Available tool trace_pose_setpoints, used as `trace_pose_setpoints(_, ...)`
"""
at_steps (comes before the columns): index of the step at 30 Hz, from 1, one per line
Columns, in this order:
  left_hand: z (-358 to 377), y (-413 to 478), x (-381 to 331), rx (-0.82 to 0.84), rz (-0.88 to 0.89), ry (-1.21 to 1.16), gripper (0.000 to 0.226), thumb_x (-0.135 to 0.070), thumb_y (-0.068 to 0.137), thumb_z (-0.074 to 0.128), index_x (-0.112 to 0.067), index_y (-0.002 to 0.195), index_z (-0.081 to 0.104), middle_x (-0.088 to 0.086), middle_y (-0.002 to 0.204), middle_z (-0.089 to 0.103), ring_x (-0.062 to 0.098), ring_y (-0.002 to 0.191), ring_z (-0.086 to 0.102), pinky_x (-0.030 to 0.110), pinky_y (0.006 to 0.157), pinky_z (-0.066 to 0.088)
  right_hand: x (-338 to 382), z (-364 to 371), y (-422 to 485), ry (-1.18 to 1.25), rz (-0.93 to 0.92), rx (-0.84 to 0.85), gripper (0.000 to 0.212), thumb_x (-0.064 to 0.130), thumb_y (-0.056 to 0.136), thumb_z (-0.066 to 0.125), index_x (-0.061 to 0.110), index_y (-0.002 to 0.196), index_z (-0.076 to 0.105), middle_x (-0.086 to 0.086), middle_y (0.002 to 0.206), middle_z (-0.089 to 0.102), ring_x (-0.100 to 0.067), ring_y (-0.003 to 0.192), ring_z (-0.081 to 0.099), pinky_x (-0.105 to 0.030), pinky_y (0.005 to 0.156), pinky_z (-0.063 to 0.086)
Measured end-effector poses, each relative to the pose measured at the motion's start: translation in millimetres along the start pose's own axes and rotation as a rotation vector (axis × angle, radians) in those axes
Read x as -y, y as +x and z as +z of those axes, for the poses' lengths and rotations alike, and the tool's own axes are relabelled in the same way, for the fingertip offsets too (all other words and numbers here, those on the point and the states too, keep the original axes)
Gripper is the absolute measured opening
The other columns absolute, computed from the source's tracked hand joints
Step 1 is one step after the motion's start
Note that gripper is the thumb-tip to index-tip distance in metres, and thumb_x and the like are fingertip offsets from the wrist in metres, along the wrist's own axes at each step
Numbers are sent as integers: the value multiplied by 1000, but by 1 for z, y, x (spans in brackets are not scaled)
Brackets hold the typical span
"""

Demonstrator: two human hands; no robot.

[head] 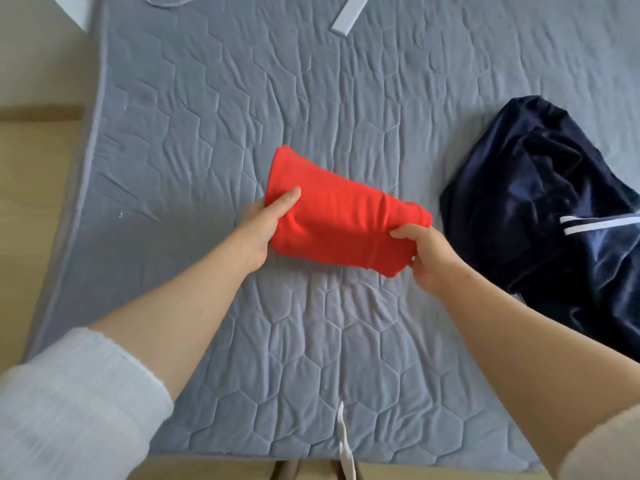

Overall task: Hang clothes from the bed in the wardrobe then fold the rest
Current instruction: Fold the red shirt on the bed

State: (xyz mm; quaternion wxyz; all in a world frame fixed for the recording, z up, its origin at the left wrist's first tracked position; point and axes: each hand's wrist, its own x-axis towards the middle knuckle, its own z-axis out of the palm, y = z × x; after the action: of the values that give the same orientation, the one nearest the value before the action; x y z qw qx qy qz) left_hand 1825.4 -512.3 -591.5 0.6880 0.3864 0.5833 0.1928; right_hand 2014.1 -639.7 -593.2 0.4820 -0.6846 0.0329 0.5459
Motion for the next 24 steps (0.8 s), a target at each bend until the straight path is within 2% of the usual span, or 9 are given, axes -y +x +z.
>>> trace_pose_setpoints(2,-5,-11,-4,-31,-14,4,23,-48,83,60,-27,91,64,-16,85,71,0,77,67,18,66,50,5,4,-11,48,-30,-24,1,18,83,61,17,84,60,4,77,61,-3,58,60,-17,56,44)
trace_pose_setpoints(4,-12,-20,8,-67,-54,28,31,-55,80,59,-29,96,62,-14,99,68,5,94,65,27,90,47,-2,2,-18,13,-18,-26,21,34,84,61,22,101,58,9,93,60,-6,83,58,-21,74,40)
trace_pose_setpoints(5,-16,-25,19,-89,-86,65,39,-57,78,60,-28,104,62,-10,109,66,10,104,61,33,99,43,-10,0,-21,-22,-3,-31,24,37,84,62,24,104,58,11,93,59,-5,86,56,-20,75,38)
trace_pose_setpoints(7,-22,-35,45,-123,-177,168,59,-59,76,61,-21,121,57,-1,123,61,19,114,56,39,106,37,-33,-8,-23,-98,48,-36,15,37,83,64,22,87,61,15,82,60,3,74,54,-15,63,35)
trace_pose_setpoints(10,-29,-48,92,-122,-299,258,59,-53,82,59,-13,125,56,2,125,60,16,109,55,31,100,39,-76,-20,-23,-189,149,-49,14,32,82,67,22,75,59,14,71,61,6,58,56,-11,52,35)
trace_pose_setpoints(13,-33,-60,135,-134,-388,332,49,-46,87,57,-12,123,58,3,121,61,14,97,53,25,84,35,-114,-29,-27,-223,243,-60,18,30,82,67,24,72,54,15,69,57,5,59,51,-15,52,34)
trace_pose_setpoints(17,-31,-65,158,-179,-367,327,49,-41,89,57,-14,129,48,3,127,57,17,107,54,26,83,36,-142,-38,-31,-203,298,-60,12,22,84,67,16,80,57,10,68,58,6,42,55,-10,33,38)
trace_pose_setpoints(21,-27,-53,155,-182,-291,375,45,-35,90,58,-13,127,49,6,125,58,19,106,56,23,82,38,-139,-28,-17,-274,114,-110,26,18,84,68,14,107,57,-1,97,61,-9,75,57,-14,58,44)
trace_pose_setpoints(24,-23,-45,148,-239,-169,425,34,-26,91,58,-9,120,56,8,113,62,18,94,56,22,76,37,-127,-17,-8,-310,-16,-127,17,9,84,64,6,101,62,-2,85,60,-14,78,55,-21,61,44)
